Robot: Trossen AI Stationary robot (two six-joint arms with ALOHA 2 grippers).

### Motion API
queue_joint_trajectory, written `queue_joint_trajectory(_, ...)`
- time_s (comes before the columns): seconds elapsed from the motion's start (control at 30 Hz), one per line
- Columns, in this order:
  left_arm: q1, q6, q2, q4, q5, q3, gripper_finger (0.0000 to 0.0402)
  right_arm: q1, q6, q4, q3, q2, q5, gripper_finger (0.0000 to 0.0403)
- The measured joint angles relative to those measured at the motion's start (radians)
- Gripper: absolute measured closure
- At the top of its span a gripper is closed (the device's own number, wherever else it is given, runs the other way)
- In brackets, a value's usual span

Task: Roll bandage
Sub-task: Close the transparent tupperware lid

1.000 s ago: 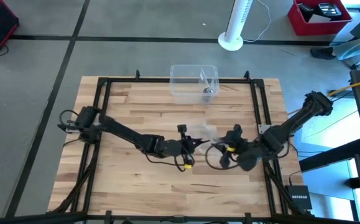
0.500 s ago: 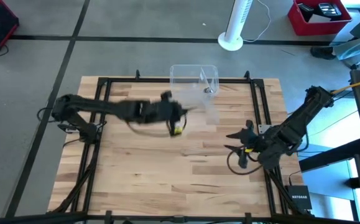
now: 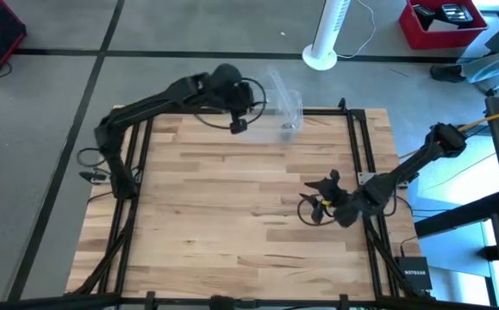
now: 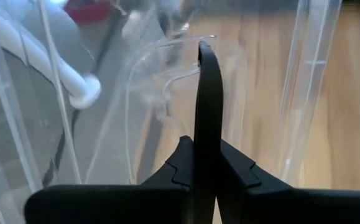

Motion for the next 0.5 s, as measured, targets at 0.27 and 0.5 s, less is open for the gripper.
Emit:
queue_joint_trajectory(0.27, 0.052, 0.139, 0.313, -0.423, 0.039, 0.493, 0.0378, -0.02, 0.034, 0.209, -0.123, -0.001, -0.083, 0.0207)
queue_joint_trajectory(0.5, 0.088, 0.2, 0.355, -0.293, 0.048, 0.474, 0.0377, -0.02, 0.161, 0.214, -0.154, 0.002, -0.105, 0.0207)
